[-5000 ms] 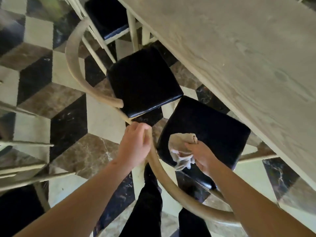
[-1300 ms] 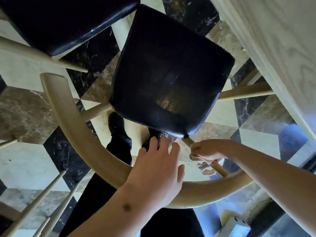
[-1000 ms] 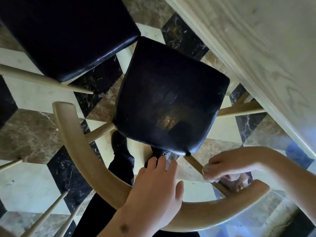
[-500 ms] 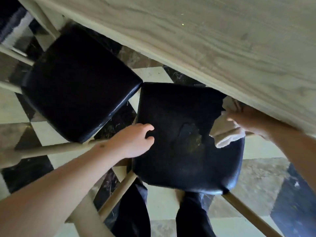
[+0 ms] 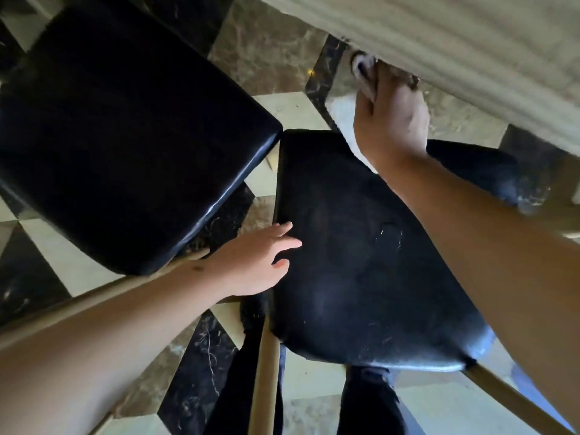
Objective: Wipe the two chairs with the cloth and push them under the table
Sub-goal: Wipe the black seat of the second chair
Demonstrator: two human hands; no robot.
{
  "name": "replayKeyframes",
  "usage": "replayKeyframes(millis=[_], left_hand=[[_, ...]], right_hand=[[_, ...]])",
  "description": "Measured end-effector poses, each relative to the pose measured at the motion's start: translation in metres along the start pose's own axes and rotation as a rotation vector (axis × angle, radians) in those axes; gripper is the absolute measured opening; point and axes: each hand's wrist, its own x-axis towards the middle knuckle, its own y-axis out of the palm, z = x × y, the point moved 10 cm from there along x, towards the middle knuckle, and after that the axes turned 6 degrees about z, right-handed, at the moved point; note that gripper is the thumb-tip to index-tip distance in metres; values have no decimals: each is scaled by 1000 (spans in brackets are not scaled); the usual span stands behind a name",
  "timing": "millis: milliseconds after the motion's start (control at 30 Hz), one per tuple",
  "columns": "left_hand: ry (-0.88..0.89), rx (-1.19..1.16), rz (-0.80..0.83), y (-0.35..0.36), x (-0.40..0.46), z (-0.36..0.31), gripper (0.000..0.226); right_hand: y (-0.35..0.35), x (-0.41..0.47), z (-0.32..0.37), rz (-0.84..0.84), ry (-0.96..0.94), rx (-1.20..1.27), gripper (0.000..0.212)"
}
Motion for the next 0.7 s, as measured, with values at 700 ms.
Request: replayKeyframes(millis=[700], left_hand=[[-91, -417, -618, -83, -11, 16, 57]], right_hand=[[122, -238, 15, 680, -563, -243, 89]])
